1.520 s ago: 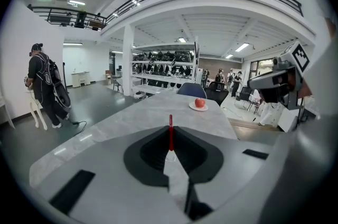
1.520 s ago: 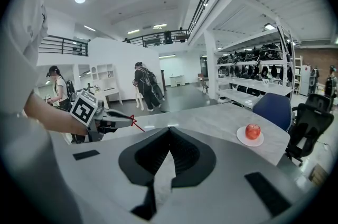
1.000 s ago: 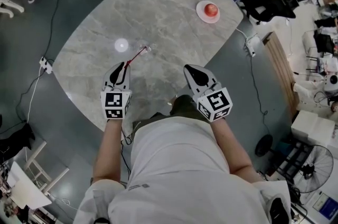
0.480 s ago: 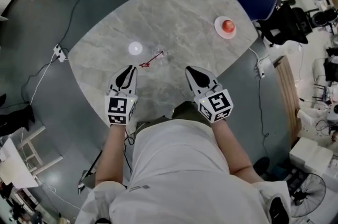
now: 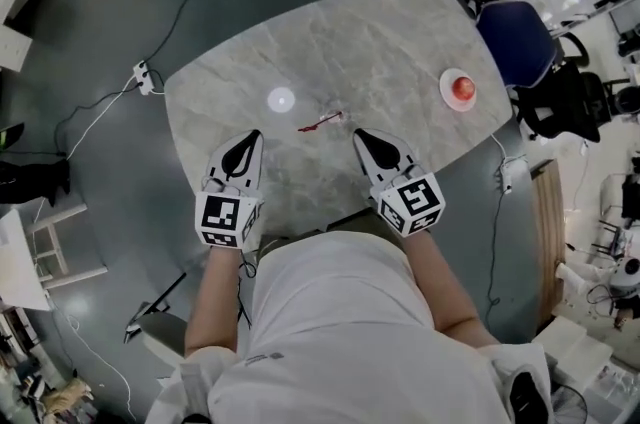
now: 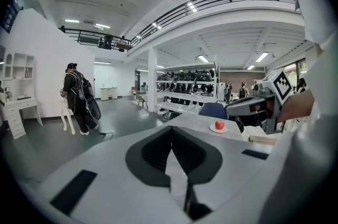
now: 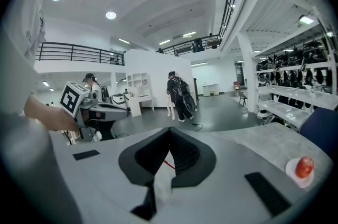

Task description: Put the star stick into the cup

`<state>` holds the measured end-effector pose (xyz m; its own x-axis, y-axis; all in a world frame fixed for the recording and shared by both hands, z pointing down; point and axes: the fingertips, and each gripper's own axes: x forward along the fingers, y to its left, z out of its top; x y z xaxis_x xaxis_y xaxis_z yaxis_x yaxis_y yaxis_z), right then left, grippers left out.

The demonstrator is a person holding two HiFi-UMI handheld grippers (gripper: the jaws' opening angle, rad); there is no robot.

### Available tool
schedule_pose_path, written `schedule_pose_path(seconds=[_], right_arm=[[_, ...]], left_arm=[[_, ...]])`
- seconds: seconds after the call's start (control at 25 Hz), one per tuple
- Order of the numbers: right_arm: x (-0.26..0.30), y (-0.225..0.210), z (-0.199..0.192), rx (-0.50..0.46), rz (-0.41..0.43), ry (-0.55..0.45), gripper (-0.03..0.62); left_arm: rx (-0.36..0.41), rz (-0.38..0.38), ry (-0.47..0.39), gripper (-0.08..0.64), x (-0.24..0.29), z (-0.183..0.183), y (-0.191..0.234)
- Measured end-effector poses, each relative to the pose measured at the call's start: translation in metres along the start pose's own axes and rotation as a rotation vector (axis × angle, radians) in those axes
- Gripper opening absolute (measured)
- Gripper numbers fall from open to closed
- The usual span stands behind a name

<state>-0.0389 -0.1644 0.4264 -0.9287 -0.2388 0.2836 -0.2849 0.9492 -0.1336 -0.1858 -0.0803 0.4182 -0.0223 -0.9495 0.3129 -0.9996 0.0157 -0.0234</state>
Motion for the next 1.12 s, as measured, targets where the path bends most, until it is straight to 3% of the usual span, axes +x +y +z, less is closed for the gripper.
schedule_pose_path(seconds=[0.28,0.6,0.88,1.12], right_arm=[[0.023,0.026,0.024,-0.037,0.102,-0.02,0.011],[0.037,0.062,0.053,-0.123,0.211,-0.051,0.011],[0.035,0.083,0.061,-0.214,0.248,-0.063,0.011],[0.032,0.082,0.056,-0.222,0.24,-0.053,0.011]], left_arm=[[-0.025,0.094,-0.055,0.003,-0.035,0.014,0.027],[-0.038,0.15,-0.088,0.003,-0.062,0.019,0.045],[-0.046,0.148,-0.123,0.002,-0.066,0.019,0.044],[-0.046,0.11,-0.119,0.003,-0.055,0.018,0.036]])
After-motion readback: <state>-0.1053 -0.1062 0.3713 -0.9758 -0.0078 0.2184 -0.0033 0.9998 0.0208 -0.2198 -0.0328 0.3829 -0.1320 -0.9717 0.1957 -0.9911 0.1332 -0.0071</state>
